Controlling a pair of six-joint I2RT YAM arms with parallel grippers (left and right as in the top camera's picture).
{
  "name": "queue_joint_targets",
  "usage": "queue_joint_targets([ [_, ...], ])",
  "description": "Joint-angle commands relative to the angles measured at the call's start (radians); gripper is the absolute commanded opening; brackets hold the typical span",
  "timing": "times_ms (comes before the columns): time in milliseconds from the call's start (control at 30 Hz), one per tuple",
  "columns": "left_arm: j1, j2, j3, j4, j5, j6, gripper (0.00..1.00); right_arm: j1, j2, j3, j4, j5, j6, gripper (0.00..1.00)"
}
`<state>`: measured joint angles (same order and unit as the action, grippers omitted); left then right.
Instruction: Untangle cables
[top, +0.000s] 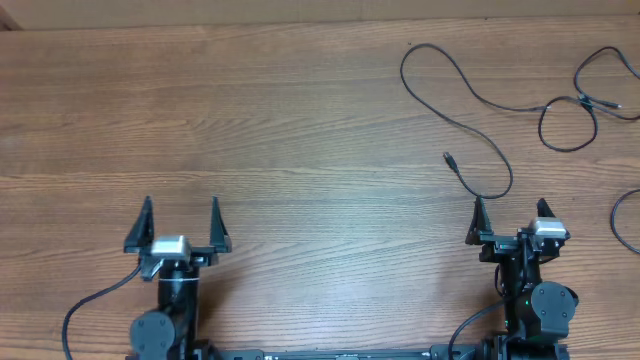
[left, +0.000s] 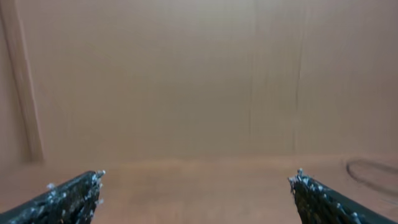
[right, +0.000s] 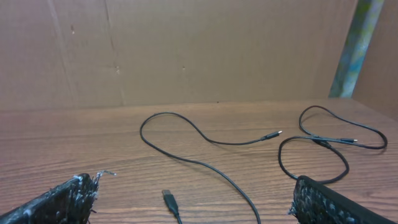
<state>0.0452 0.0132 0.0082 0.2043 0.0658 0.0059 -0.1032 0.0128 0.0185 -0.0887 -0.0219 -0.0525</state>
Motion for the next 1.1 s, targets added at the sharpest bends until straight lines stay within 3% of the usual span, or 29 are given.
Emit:
queue_joint_targets([
  [0, -0.011, -0.01, -0.004, -0.074, -0.013, -0.013, 1.0, 0.002, -0.01, -0.01, 0.005, -0.005, -0.002, 1.0],
  [167, -0.011, -0.01, -0.004, -0.269, -0.013, -0.013, 1.0, 0.002, -0.01, -0.01, 0.005, -0.005, -0.002, 1.0],
  [367, -0.011, -0.009, -0.003, -0.282, -0.03, -0.009, 1.0, 0.002, -0.01, -0.01, 0.005, -0.005, -0.002, 1.0],
  [767, -0.013, -0.007, -0.003, -0.276, 0.043, 0.42, 0.99, 0.002, -0.01, -0.01, 0.005, -0.005, -0.002, 1.0],
  [1067, -0.013, -0.007, -0.003, -0.275, 0.052, 0.428, 1.0, 0.002, -0.01, -0.01, 0.005, -0.005, -0.002, 1.0],
])
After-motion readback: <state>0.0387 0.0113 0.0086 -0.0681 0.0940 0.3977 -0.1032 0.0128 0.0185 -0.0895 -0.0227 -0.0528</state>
